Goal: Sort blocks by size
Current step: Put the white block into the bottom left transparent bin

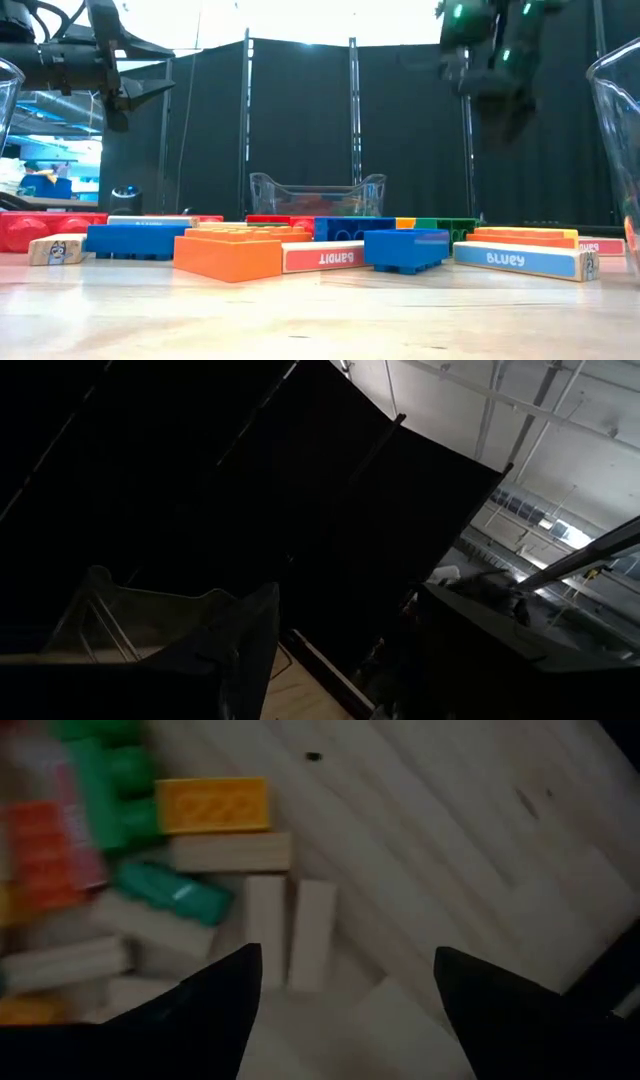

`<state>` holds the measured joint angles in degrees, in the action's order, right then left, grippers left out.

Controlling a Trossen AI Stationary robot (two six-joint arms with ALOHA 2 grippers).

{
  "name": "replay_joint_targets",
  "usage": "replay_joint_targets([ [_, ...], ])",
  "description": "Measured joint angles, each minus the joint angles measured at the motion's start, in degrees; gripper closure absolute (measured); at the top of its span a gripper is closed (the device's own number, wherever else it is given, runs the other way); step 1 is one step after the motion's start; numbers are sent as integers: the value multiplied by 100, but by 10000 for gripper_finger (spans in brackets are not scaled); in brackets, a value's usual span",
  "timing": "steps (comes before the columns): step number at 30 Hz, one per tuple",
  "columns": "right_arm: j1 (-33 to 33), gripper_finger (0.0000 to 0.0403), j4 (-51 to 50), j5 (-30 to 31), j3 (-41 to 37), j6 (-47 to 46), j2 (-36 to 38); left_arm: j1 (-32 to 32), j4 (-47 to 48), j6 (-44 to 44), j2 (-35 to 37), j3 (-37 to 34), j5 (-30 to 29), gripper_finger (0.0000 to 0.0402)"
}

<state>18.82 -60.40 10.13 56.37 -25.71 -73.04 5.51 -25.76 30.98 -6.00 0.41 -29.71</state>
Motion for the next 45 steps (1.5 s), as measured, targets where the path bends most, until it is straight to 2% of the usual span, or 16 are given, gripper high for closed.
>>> replay_joint_targets([
  [4, 483, 95, 685, -595, -544, 181, -8, 1, 1, 101, 0, -1, 0, 156],
  [9, 610, 95, 1164, -795, -1099, 277, -8, 1, 4, 102, 0, -1, 0, 156],
  [20, 566, 96, 2362, -828, -1911, 242, -29, -1, 98, 125, 0, 1, 0, 156],
  [30, 524, 101, 2908, -1032, -2108, 170, -774, -1, 133, 127, 2, -1, -2, 156],
  [32, 525, 118, 2931, -952, -2054, 153, -821, 0, 136, 127, 2, 1, -1, 156],
  [34, 528, 154, 2875, -744, -1991, 36, -827, -1, 138, 125, 2, 1, -2, 156],
  [43, 567, 379, 2792, -775, -1988, 81, -823, 0, 153, 125, 2, 1, -2, 156],
  [45, 551, 389, 2756, -824, -1988, 23, -795, -1, 153, 126, 2, 0, -2, 156],
])
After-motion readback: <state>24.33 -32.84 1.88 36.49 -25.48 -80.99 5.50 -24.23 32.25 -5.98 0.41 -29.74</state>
